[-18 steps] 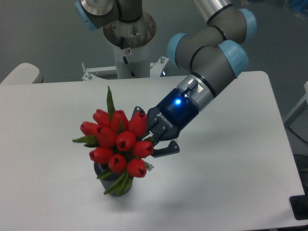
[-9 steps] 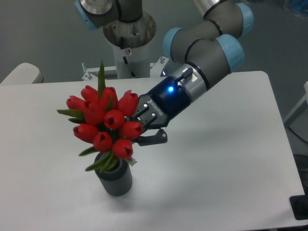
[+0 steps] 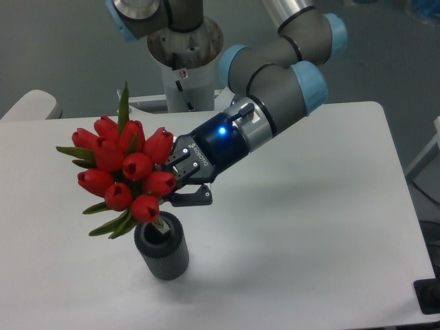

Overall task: Insert the flowers into the vase
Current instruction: 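Push the tulip stems down into the vase with the gripper, then lower the tulips fully into the vase and open the gripper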

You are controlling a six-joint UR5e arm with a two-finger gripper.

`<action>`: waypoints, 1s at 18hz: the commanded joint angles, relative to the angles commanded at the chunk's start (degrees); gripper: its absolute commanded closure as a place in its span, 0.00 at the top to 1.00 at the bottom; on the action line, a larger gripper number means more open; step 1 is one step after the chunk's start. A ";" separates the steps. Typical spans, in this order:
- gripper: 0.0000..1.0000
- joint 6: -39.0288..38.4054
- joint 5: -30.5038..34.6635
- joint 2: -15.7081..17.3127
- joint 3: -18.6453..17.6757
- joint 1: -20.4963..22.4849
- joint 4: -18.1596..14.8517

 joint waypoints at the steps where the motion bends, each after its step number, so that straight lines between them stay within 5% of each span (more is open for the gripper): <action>1: 0.26 0.09 0.00 0.00 -0.09 -0.17 0.00; 11: 0.26 5.01 0.00 -1.23 -4.48 0.00 0.00; 18: 0.26 7.11 0.00 -5.09 -5.10 0.00 0.00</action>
